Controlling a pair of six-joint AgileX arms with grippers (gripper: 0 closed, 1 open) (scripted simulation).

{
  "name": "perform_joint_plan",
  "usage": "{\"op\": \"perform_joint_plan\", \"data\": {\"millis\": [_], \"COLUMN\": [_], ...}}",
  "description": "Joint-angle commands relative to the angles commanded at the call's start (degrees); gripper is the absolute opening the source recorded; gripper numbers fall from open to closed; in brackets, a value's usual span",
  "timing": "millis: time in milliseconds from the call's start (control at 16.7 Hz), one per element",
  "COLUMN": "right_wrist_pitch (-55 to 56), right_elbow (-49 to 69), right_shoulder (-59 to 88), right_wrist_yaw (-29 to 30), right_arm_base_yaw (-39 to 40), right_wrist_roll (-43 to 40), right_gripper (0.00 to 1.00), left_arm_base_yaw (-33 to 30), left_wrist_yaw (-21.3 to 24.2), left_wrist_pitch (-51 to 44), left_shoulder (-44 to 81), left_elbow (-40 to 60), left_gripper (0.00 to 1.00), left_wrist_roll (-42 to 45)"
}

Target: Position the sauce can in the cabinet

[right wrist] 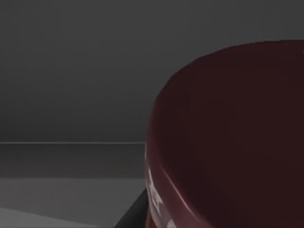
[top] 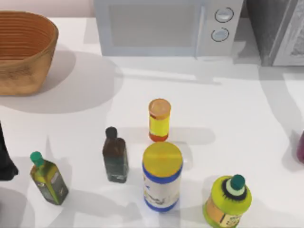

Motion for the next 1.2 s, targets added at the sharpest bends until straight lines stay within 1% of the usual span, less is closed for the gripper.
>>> {"op": "perform_joint_plan", "data": {"millis": [420, 540, 1200], "right_wrist_pitch": [-0.28, 0.16, 2.76], "right_elbow": [1.18, 3.17, 20.83], "right_shoulder": [1.02, 2.91, 25.00], "right_wrist_yaw": [-0.01, -0.36, -3.11], "right_arm_base_yaw": [-0.03, -0.41, -3.72], "right_wrist_roll": [0.16, 0.15, 0.06], "right_gripper": [0.00, 0.00, 0.00], "left_arm_base_yaw": [0.00, 0.00, 0.00], "left_wrist_yaw": [0.00, 0.00, 0.00], "left_wrist_pitch": [0.00, 0.00, 0.00], "left_shoulder": [0.00, 0.00, 0.00], "left_elbow": [0.00, 0.00, 0.00], "left_gripper": [1.00, 1.00, 1.00], "left_wrist_roll": [0.00, 0.00, 0.00]}}
